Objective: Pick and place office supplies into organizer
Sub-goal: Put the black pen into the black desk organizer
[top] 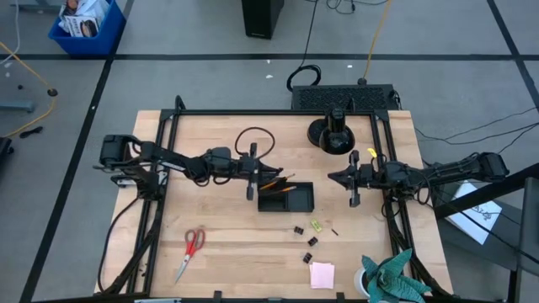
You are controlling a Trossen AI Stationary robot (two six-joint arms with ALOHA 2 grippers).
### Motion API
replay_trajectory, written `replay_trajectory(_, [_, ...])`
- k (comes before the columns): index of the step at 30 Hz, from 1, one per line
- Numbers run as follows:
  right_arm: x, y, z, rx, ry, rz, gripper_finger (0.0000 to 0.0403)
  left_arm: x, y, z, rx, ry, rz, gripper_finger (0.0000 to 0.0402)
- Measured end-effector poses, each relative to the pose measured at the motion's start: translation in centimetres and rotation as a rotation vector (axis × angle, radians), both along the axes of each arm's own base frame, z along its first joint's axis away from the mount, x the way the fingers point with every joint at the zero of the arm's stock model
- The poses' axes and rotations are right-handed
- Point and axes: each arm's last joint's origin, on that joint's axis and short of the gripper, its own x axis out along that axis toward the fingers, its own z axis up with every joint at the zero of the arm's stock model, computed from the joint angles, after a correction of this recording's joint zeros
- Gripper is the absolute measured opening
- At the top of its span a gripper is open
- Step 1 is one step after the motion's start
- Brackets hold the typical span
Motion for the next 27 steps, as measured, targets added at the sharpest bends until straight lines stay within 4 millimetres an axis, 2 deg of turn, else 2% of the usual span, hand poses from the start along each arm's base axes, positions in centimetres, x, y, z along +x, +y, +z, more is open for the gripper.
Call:
replay_trajectory(4, [0.0, 0.0, 0.0, 0.013, -0.005, -0.012, 0.0004, 0.1, -0.4, -0.6, -0.072, 0.054, 0.011, 0.0022])
replay_trajectory(12, [0.0, 0.0, 0.1, 0.016, -0.009, -0.012, 0.0004, 0.1, -2.1, -0.8, -0.083, 0.083, 0.066, 0.0012])
replay_trajectory(17, [0.0, 0.0, -0.1, -0.005, 0.008, -0.012, 0.0004, 0.5, -2.2, -2.7, -0.076, 0.155, 0.107, 0.0022])
replay_trajectory(22, [0.0, 0.0, -0.1, -0.008, 0.015, -0.011, 0.0004, 1.1, -2.2, -5.3, -0.108, 0.218, 0.160, 0.0012])
replay_trajectory(27, [0.0, 0.0, 0.0, -0.006, -0.004, -0.010, 0.0004, 1.4, -2.3, -6.0, -0.111, 0.217, 0.157, 0.0022])
